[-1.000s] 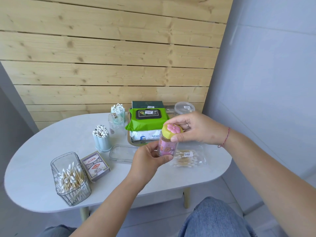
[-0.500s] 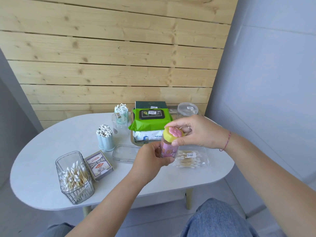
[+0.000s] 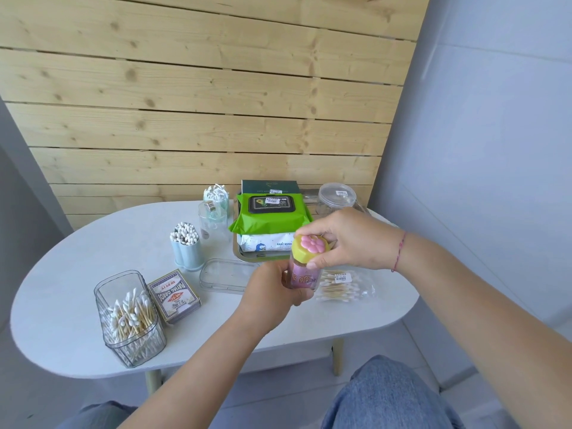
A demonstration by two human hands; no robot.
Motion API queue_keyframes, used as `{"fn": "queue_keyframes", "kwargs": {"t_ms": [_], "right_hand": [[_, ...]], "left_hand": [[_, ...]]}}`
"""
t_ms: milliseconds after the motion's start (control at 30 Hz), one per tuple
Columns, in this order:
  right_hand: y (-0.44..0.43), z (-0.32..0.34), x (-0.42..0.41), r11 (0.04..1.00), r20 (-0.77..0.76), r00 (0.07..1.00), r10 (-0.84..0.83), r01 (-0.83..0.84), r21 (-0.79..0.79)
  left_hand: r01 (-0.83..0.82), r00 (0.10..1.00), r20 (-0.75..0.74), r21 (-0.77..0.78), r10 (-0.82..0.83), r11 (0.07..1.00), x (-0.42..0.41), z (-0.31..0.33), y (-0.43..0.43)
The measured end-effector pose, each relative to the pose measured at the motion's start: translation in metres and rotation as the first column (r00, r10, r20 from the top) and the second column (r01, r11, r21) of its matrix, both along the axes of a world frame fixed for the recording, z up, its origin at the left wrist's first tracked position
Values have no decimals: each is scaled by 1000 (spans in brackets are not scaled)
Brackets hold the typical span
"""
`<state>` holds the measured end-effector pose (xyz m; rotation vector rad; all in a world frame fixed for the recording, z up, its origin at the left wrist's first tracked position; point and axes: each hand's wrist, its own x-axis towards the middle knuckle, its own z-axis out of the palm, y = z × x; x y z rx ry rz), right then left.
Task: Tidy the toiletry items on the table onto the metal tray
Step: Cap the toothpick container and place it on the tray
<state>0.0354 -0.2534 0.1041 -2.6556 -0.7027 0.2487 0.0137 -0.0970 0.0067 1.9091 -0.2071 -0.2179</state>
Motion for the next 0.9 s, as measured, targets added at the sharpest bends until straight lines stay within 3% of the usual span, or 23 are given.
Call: {"fn": "queue_keyframes", "kwargs": {"t_ms": [167,233,333,400,633,900], "right_hand": [[0,-5,-1,997,98,995,36,-29,-73],[0,-5,0,998,152,987,42,-36,-42],[-9,-5,3,965,19,1000,-15,10,264],[-17,-7,3,893,-119,992,-31,81,442],[-14,-7,5,865,-85,996,-30,69,496],[-16,-2,11,841,-118,993,-21,81,535]], "left_hand": [[7,1000,-4,6,-7,1000,1,-3,0],[13,998,-61,-111,-20,994,2,-1,0],[91,965,-187,-416,-182,905,5,7,8],[126,943,-206,-509,-263,852,6,12,13],[163,976,-52,-465,-211,870,7,26,10],[160,985,11,-445,-174,881,9,31,7]]}}
